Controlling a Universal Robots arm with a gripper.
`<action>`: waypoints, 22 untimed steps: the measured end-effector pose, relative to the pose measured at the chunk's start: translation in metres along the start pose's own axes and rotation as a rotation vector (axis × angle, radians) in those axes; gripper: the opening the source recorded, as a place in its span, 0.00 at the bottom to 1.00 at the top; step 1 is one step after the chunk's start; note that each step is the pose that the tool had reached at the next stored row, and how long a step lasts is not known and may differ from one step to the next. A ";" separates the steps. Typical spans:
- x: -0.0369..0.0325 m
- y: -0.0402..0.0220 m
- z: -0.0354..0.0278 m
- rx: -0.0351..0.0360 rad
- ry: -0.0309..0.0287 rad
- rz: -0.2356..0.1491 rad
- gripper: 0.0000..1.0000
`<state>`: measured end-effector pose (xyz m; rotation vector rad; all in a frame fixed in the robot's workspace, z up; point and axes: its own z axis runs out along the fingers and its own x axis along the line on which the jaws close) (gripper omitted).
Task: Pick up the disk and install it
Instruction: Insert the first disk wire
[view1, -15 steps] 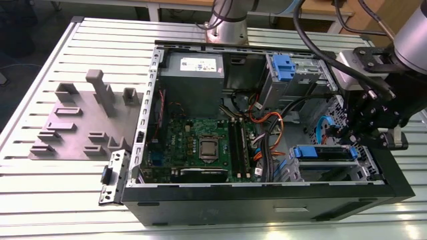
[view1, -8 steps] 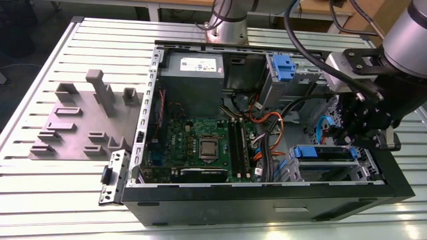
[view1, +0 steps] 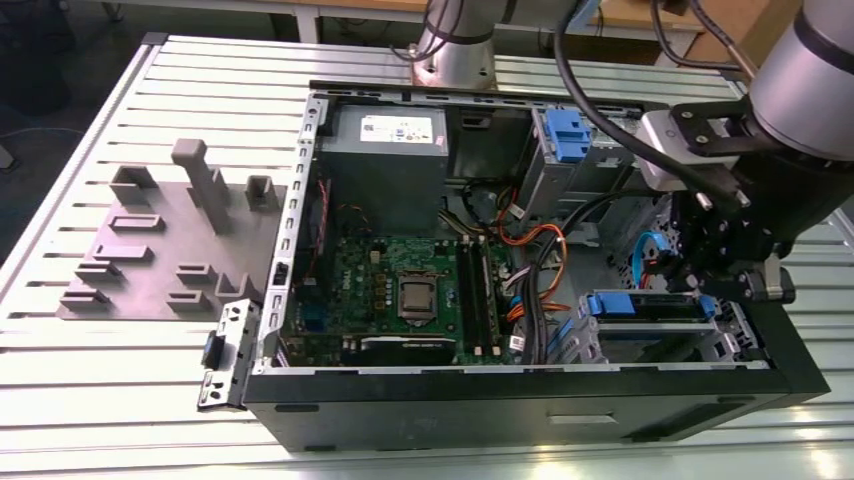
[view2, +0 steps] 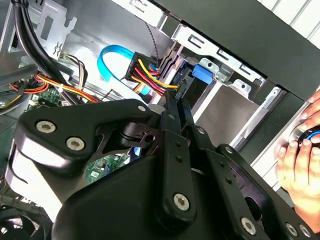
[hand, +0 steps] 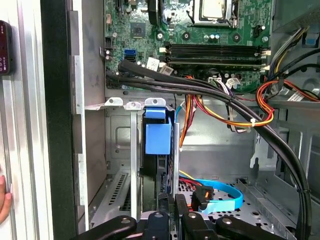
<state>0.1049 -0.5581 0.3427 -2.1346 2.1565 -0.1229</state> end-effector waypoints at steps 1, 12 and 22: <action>0.0001 0.0013 0.0001 0.0050 -0.0002 -0.001 0.16; 0.0024 0.0041 0.0047 0.0283 -0.0002 -0.003 0.16; 0.0028 0.0110 0.0095 0.0518 -0.0006 -0.003 0.16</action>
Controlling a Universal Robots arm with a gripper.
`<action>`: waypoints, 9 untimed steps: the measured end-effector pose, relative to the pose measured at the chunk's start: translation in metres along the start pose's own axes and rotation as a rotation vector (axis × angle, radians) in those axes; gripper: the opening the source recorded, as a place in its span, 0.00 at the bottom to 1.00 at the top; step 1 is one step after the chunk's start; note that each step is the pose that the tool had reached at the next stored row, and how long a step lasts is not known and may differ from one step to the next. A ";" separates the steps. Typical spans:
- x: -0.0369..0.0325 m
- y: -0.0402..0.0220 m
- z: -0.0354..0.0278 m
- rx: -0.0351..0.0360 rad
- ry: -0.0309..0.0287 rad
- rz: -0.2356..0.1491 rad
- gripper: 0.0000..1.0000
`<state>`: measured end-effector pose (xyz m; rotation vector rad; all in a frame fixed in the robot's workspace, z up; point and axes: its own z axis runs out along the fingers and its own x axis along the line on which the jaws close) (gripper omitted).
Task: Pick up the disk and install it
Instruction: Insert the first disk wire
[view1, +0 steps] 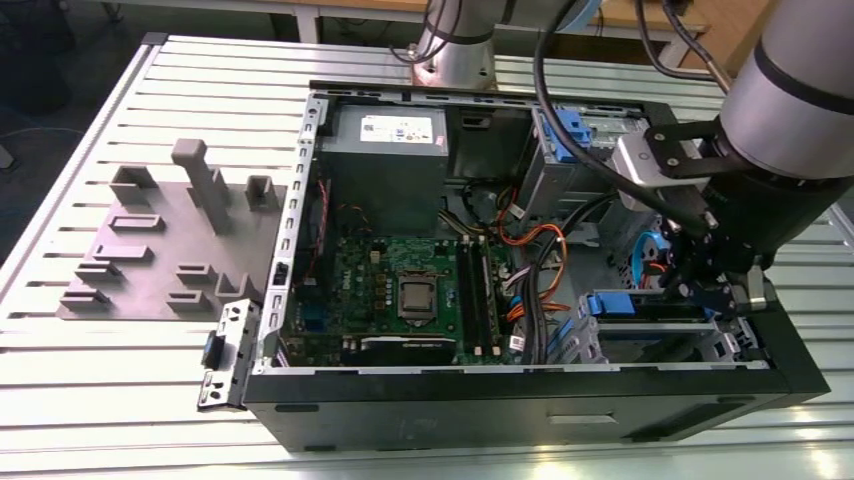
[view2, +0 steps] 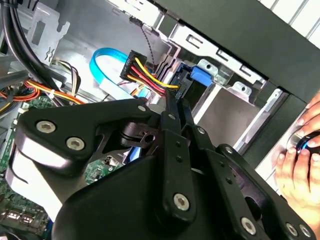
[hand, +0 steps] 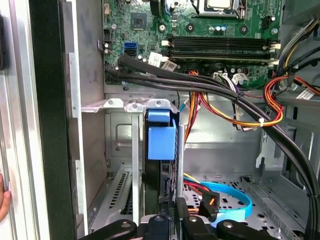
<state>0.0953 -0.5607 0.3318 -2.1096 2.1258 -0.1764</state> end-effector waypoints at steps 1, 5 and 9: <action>0.0000 0.0006 0.0000 0.0002 0.0000 0.000 0.16; -0.0001 0.0008 0.0007 0.0003 0.0002 0.000 0.16; 0.0000 0.0010 0.0014 0.0003 0.0002 0.000 0.16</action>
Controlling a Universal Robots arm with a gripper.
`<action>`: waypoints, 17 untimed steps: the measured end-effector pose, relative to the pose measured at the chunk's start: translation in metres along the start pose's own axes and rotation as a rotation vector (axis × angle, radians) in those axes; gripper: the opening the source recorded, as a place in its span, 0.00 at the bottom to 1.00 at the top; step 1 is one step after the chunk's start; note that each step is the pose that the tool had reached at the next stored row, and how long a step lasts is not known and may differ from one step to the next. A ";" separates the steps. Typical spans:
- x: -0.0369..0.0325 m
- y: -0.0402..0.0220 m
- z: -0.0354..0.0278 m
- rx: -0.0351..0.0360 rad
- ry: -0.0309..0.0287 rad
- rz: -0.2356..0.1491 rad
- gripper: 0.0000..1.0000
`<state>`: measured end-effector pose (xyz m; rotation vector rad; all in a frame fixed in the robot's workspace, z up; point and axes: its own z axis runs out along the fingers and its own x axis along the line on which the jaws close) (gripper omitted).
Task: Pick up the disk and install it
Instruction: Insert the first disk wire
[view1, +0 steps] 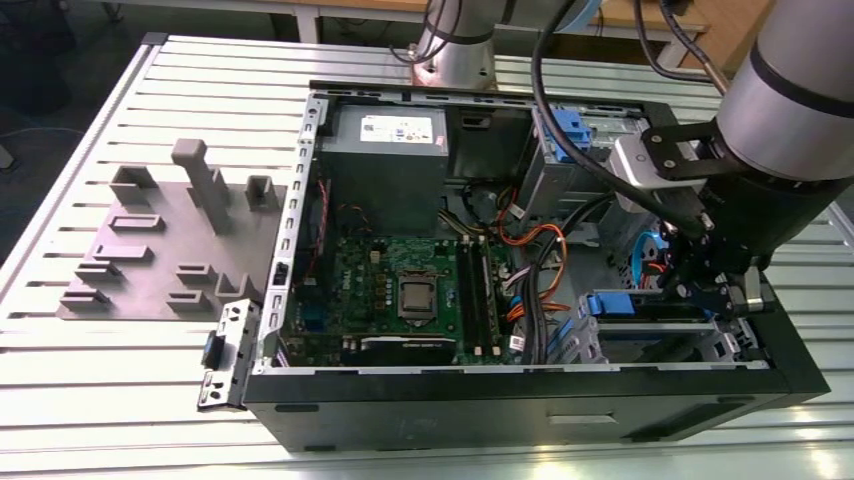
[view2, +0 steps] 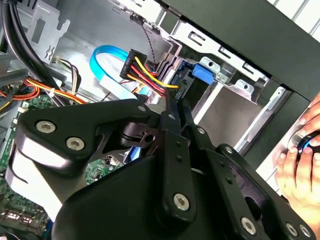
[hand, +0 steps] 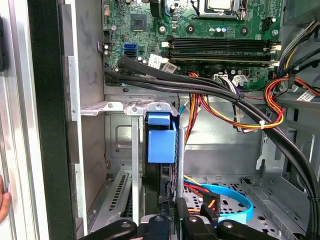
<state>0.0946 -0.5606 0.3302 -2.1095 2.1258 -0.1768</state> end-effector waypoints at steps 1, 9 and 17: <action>0.0000 0.0000 0.0000 0.0000 0.0001 0.000 0.16; 0.0000 -0.0003 -0.0019 0.0001 0.0006 0.005 0.16; 0.0004 -0.0002 -0.0006 0.0004 0.0038 0.021 0.16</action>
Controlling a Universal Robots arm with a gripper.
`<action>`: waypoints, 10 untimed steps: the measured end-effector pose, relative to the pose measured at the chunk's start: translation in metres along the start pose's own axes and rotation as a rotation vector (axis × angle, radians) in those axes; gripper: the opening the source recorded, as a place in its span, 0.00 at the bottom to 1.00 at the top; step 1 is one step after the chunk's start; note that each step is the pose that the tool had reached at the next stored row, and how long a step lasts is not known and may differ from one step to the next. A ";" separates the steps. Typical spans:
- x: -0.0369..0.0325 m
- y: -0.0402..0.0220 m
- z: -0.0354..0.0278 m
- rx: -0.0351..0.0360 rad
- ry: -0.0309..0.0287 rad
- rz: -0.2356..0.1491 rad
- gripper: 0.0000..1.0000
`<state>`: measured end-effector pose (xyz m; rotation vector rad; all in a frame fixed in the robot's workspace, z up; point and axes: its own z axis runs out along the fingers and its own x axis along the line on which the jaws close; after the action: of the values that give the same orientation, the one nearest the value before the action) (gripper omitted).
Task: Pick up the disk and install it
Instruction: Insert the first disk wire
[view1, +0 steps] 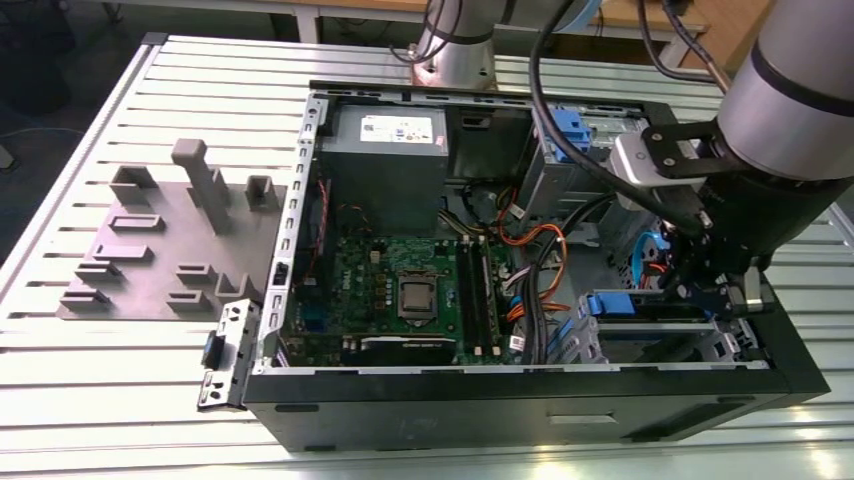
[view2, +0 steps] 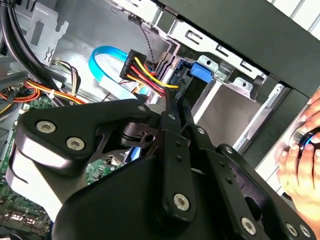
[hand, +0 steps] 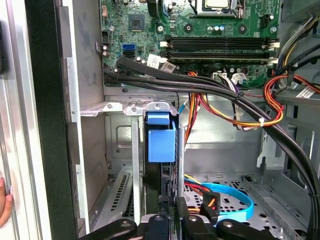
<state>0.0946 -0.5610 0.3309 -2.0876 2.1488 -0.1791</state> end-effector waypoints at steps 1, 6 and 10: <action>0.0000 0.0000 0.0003 0.0000 0.0001 0.000 0.16; 0.0001 0.0004 0.0020 0.0000 0.0007 0.000 0.16; 0.0001 0.0004 0.0024 0.0000 0.0001 0.001 0.16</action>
<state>0.0946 -0.5610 0.3285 -2.0869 2.1495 -0.1791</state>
